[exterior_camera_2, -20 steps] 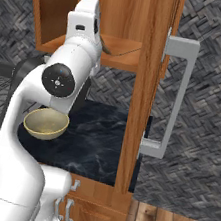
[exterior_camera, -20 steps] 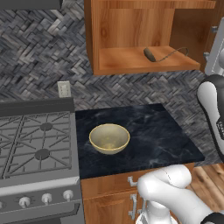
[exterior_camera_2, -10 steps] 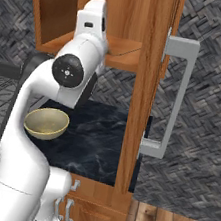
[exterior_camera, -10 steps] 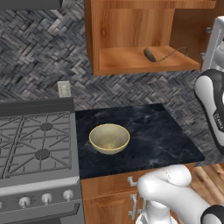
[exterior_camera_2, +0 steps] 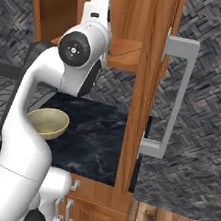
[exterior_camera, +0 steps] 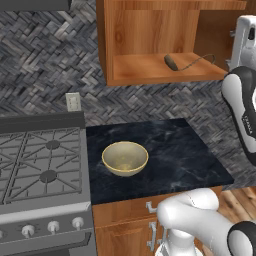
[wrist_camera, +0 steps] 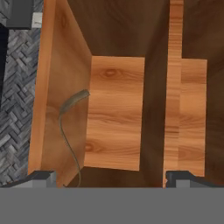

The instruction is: Open the cabinet and move the ladle to the pot. Then close the cabinet.

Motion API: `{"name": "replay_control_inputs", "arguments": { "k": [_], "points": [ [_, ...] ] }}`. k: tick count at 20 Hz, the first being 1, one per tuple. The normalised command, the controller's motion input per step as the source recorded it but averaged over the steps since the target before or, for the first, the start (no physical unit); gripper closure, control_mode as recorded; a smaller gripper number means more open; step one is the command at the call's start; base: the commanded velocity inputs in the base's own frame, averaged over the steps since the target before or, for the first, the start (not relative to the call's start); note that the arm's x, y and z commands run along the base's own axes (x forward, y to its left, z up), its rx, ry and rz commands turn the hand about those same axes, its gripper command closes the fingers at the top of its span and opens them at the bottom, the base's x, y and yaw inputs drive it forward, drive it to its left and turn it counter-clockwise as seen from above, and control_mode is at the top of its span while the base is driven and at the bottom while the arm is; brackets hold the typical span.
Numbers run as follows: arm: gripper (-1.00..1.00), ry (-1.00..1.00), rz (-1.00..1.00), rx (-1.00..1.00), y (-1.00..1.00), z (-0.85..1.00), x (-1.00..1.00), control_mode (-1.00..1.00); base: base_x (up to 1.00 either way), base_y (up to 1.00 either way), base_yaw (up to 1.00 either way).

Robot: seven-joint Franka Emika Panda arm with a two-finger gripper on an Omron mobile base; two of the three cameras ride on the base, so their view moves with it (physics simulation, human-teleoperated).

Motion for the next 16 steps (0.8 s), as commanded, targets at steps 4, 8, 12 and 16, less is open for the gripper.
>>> {"name": "replay_control_inputs", "arguments": {
  "k": [4, 8, 12, 16],
  "points": [
    [-1.0, 0.07, 0.0, 0.0, -0.02, -0.1, 0.04, -1.0, 0.0, 0.0, 0.0],
    [-1.0, 0.04, 0.0, 0.0, -0.06, -0.22, 0.0, -1.0, 0.0, 0.0, 0.0],
    [-1.0, 0.04, 0.0, 0.0, -0.01, -0.16, 0.01, -1.0, 0.0, 0.0, 0.0],
    [-1.0, 0.02, 0.0, 0.0, 0.0, 0.0, 0.05, -1.0, 0.0, 0.0, 0.0]
  ]
}}
